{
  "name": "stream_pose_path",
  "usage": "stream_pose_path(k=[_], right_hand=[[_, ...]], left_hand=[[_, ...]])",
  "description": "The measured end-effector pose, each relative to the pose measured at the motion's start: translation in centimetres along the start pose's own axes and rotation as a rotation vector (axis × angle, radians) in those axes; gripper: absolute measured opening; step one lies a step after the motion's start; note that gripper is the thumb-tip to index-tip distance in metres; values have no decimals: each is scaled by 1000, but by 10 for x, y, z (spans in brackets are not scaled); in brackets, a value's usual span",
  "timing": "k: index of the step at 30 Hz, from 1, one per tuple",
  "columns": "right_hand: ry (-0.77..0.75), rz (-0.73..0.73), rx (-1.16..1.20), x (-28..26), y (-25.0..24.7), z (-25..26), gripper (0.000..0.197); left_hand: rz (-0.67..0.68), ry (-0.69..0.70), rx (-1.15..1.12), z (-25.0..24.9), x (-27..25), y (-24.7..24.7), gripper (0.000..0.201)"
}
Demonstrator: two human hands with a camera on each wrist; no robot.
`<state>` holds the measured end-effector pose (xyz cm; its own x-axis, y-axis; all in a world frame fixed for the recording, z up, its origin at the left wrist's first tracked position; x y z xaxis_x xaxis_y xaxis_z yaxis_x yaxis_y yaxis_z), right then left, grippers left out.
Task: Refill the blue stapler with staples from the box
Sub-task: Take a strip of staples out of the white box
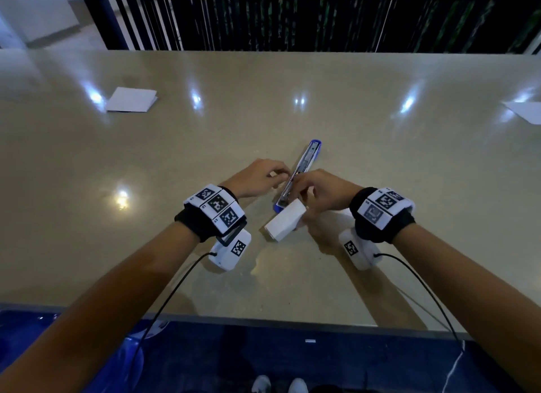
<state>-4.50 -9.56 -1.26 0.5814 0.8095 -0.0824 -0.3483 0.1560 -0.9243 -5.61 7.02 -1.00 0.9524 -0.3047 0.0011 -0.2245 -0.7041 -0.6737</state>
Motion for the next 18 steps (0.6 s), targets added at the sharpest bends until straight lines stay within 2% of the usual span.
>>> stream_pose_path(k=[4, 6, 9, 11, 14, 18], right_hand=[[76, -158, 287, 2, -25, -3, 31], [87, -242, 423, 5, -36, -6, 21], [97, -358, 573, 9, -46, -10, 24], [103, -421, 616, 11, -48, -10, 33], [106, -504, 645, 15, -45, -8, 41], [136, -553, 707, 16, -42, -9, 40]], left_hand=[[-52, -101, -302, -12, -5, -5, 47], [-32, -72, -342, -15, -8, -6, 43], [1, -21, -309, -14, -11, -8, 39], [-41, 23, -275, -11, -10, -9, 38], [-136, 82, -163, -9, -6, -12, 17], [-209, 105, -143, -4, -1, -14, 16]])
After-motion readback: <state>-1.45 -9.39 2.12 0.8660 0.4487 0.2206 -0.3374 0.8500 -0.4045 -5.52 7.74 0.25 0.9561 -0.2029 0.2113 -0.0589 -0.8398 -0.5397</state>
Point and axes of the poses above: each hand's wrist, its own x-axis towards the middle knuckle, its own y-axis out of the palm, z = x × y, the point moved 2 cm from there along x, towards the middle knuckle, and after that the axes turned 10 degrees about -x, right-handed, at the moved point
